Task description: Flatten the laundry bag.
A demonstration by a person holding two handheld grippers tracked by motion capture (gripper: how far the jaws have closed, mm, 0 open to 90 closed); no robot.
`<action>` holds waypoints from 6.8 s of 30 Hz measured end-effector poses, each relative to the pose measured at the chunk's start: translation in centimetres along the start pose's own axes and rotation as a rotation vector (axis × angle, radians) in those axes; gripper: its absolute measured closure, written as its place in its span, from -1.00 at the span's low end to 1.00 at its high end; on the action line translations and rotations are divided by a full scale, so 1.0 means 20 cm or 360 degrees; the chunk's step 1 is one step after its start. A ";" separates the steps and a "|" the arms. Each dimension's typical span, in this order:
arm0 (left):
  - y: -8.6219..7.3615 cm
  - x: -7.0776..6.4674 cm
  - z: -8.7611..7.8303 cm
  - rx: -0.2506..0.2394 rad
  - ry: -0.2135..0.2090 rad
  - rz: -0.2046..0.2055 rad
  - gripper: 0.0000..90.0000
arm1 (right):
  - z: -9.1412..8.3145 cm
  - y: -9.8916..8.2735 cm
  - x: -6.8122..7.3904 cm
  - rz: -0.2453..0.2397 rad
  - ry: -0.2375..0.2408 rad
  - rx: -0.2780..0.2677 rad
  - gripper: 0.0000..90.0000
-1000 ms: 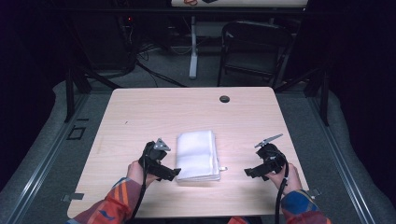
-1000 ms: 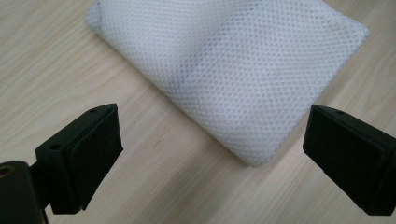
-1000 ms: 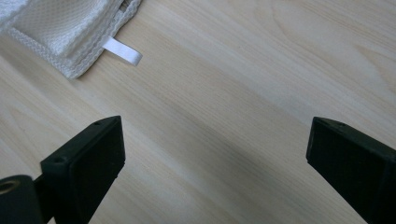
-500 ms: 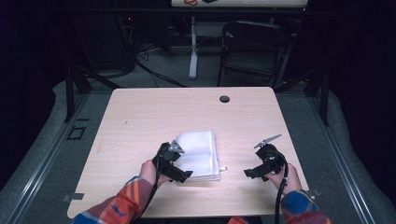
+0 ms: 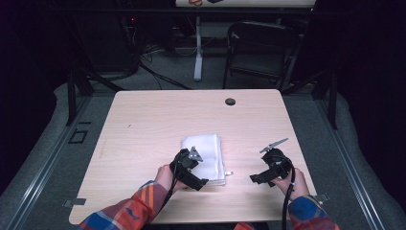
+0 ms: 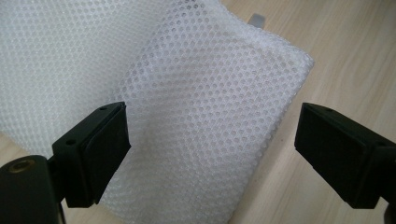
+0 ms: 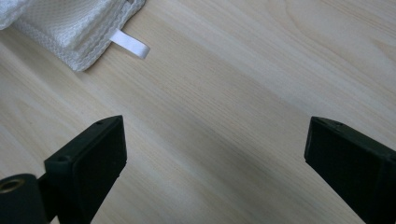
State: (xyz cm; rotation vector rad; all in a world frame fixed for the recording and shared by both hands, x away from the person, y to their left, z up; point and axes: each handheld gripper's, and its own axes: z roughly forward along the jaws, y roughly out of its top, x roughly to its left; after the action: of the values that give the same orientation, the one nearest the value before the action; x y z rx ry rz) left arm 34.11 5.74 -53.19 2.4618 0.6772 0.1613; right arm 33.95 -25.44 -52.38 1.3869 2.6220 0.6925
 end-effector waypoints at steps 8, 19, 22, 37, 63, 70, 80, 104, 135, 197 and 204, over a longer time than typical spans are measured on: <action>0.02 -0.04 0.08 0.0052 0.0005 0.0062 -0.77 | 0.00 0.00 0.00 -0.0001 0.0001 0.0011 -0.88; 0.01 -0.03 0.11 0.0080 0.0036 0.0079 -0.48 | 0.01 0.00 0.00 0.0003 0.0009 0.0038 -0.87; 0.01 -0.04 0.11 0.0081 0.0051 0.0095 -0.38 | 0.01 0.00 0.00 -0.0005 0.0010 0.0025 -0.87; 0.01 -0.09 0.15 0.0135 0.0038 0.0183 -0.40 | 0.02 0.00 0.00 -0.0008 0.0017 0.0052 -0.87; -0.03 -0.02 0.13 0.0053 0.0060 0.0175 0.47 | 0.03 0.01 0.03 -0.0022 0.0050 0.0059 -0.85; -0.04 -0.01 0.12 0.0009 0.0112 0.0183 0.81 | 0.04 0.04 0.06 -0.0068 0.0029 0.0059 -0.71; -0.04 0.02 0.09 -0.0055 0.0103 0.0140 0.86 | 0.07 0.10 0.18 -0.0177 0.0113 -0.0079 0.43; -0.04 0.04 0.06 -0.0139 0.0087 0.0075 0.86 | 0.33 0.28 0.41 -0.0392 0.0174 -0.0070 1.00; -0.04 0.07 -0.03 -0.0196 0.0132 0.0020 0.85 | 0.38 0.26 0.41 -0.0441 0.0141 -0.0048 1.00; -0.22 0.24 -0.26 -0.0147 0.0213 -0.0314 0.86 | 0.37 0.27 0.44 -0.0413 0.0065 -0.0009 1.00; -0.23 0.26 -0.25 -0.0141 0.0224 -0.0350 0.87 | 0.37 0.27 0.44 -0.0396 0.0058 0.0011 1.00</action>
State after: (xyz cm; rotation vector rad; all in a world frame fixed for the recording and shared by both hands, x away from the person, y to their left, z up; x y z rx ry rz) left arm 35.30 14.13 -51.76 2.2883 0.9741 0.2750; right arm 35.16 -13.23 -55.57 1.0322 2.7602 0.6808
